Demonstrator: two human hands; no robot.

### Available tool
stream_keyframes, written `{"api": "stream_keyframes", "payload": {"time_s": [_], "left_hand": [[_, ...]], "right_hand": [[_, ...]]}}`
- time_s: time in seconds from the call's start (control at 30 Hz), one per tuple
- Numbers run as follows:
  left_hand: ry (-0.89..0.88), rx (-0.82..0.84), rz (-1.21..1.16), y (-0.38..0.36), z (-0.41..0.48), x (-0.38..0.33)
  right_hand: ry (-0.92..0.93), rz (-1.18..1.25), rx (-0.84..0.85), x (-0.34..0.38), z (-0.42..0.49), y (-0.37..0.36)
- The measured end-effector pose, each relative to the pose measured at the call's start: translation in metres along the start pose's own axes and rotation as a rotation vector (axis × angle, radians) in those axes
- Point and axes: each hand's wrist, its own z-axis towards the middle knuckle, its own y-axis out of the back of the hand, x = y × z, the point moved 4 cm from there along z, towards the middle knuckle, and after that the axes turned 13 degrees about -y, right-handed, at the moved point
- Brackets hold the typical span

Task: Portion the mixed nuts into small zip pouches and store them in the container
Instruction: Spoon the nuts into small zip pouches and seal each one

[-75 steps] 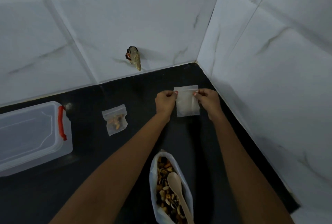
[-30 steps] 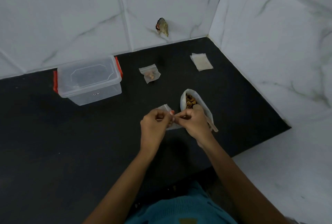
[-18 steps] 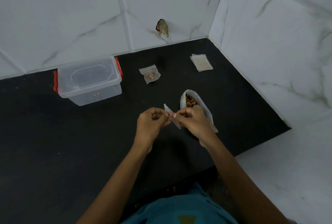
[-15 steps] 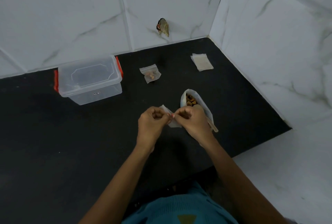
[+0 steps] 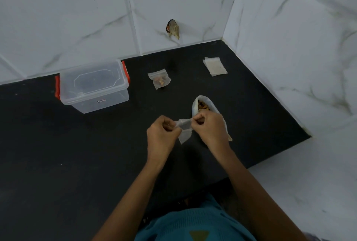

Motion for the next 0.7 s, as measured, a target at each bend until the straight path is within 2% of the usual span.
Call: {"api": "stream_keyframes", "payload": {"time_s": [0.13,0.33,0.5,0.7], "left_hand": [[-0.058,0.015,0.055,-0.001,0.003,-0.004],[-0.047,0.000,-0.053,-0.010,0.008,-0.005],[-0.109,0.036,-0.008,-0.007,0.008,-0.007],[-0.221,0.066,0.208,-0.005,0.012,-0.007]], "right_hand": [[0.038,-0.028,0.023,0.003,0.001,-0.002],[0.147,0.010,0.169,0.016,-0.011,-0.013],[0.044,0.049,0.192,0.009,-0.007,-0.012],[-0.126,0.174,0.090,-0.007,0.007,0.001]]}}
